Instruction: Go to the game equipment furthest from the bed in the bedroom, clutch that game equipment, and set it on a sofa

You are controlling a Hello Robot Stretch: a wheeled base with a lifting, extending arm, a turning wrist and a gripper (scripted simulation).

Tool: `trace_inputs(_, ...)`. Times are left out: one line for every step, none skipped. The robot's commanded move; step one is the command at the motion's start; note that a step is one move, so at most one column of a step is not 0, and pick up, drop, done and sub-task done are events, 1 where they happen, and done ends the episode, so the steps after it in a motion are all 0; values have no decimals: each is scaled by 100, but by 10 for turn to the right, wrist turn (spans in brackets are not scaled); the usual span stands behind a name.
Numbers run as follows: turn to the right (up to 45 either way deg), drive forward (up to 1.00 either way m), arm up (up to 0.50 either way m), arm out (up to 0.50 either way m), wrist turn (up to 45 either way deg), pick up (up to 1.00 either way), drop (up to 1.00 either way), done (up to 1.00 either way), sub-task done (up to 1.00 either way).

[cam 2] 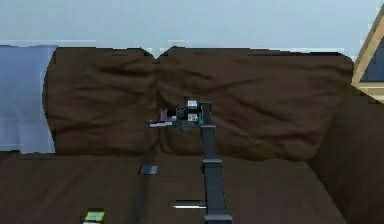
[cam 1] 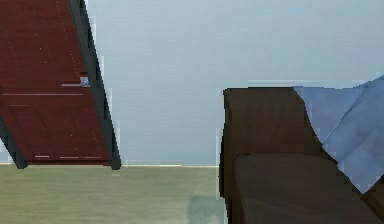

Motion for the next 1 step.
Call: trace_inputs(0,0,0,0,0,0,100,0,0)
